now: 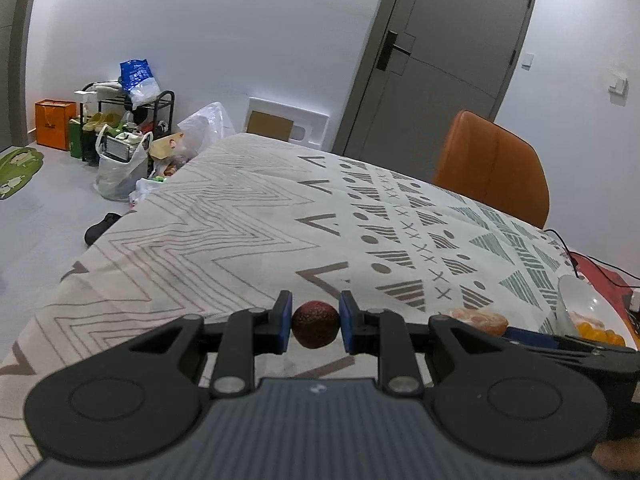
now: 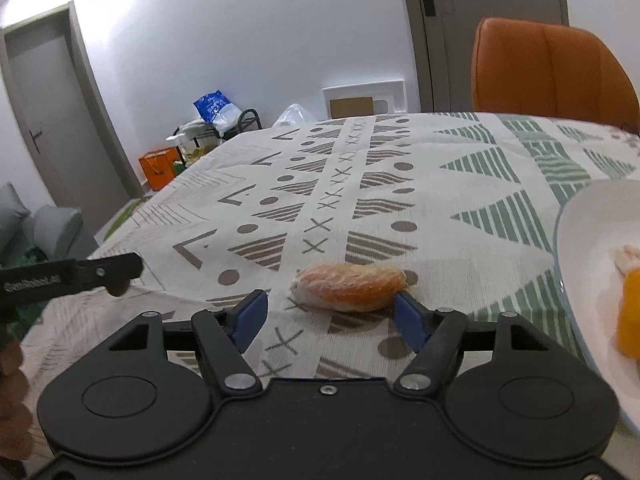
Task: Organize fruits
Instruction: 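Grasp the peeled pomelo segment with the right gripper while the left gripper holds the red plum, then carry the pomelo segment and red plum onto the plate and open both grippers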
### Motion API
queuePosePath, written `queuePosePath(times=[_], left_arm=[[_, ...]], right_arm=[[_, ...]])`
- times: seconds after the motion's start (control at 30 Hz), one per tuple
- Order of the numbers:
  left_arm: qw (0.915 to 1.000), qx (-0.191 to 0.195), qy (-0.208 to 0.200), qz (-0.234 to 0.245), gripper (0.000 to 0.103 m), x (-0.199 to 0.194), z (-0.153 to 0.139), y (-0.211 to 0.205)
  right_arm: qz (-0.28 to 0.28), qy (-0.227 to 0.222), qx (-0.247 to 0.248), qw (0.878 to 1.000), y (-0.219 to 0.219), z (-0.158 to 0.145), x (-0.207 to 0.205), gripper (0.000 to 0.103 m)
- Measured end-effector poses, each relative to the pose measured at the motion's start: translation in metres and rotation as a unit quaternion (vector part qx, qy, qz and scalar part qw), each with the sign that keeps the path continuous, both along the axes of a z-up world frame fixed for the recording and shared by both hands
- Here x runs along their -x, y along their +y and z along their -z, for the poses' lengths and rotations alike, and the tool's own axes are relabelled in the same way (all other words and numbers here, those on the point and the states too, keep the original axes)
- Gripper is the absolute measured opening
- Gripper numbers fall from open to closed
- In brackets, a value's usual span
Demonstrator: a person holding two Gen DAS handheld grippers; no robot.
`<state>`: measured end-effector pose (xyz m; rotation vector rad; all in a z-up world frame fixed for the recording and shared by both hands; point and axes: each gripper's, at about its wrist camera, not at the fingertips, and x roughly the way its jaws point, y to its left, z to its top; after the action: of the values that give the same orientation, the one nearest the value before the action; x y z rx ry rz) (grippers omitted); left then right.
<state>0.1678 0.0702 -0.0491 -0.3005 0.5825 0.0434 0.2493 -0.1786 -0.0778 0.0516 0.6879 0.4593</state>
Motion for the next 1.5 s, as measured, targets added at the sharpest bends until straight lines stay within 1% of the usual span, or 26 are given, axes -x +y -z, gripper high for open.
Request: queuePosePath(times=[0.2,0.4,0.47,0.5,0.53,0.63,0.93,1.27,1.5], left_arm=[[0.9999,0.001,0.003,-0.011,0.023,0.001,0.003,0.012],[0.9998,0.001,0.003,-0.018,0.023,0.003,0.003,0.020],[0.9998,0.002,0.003,-0.019,0.023,0.003,0.003,0.020],[0.9998,0.002,0.002,-0.019,0.023,0.004,0.002,0.021],[0.9998,0.002,0.002,-0.019,0.023,0.004,0.002,0.020],[0.9999,-0.002,-0.001,-0.014,0.023,0.006,-0.001,0.018],[0.9999,-0.007,-0.014,0.003,0.023,0.009,-0.012,-0.001],[0.9990,-0.010,-0.025,0.035,0.023,0.008,-0.021,-0.034],[0.9974,-0.013,-0.031,0.063,0.023,0.005,-0.026,-0.060]], right_arm=[[0.000,-0.014,0.029,0.999,0.013,0.001,-0.005,0.073],[-0.006,-0.024,0.050,0.998,0.024,0.002,-0.008,0.073],[-0.005,-0.034,0.069,0.997,0.027,0.003,-0.008,0.065],[-0.003,-0.041,0.080,0.996,0.029,0.003,-0.007,0.060],[-0.004,-0.041,0.082,0.996,0.030,0.002,-0.006,0.059],[-0.007,-0.033,0.063,0.997,0.024,-0.001,-0.004,0.058],[0.004,-0.049,0.034,0.998,0.002,-0.020,0.014,0.058],[0.033,-0.069,0.016,0.997,-0.032,-0.039,0.030,0.058],[0.060,-0.077,0.010,0.995,-0.058,-0.044,0.039,0.058]])
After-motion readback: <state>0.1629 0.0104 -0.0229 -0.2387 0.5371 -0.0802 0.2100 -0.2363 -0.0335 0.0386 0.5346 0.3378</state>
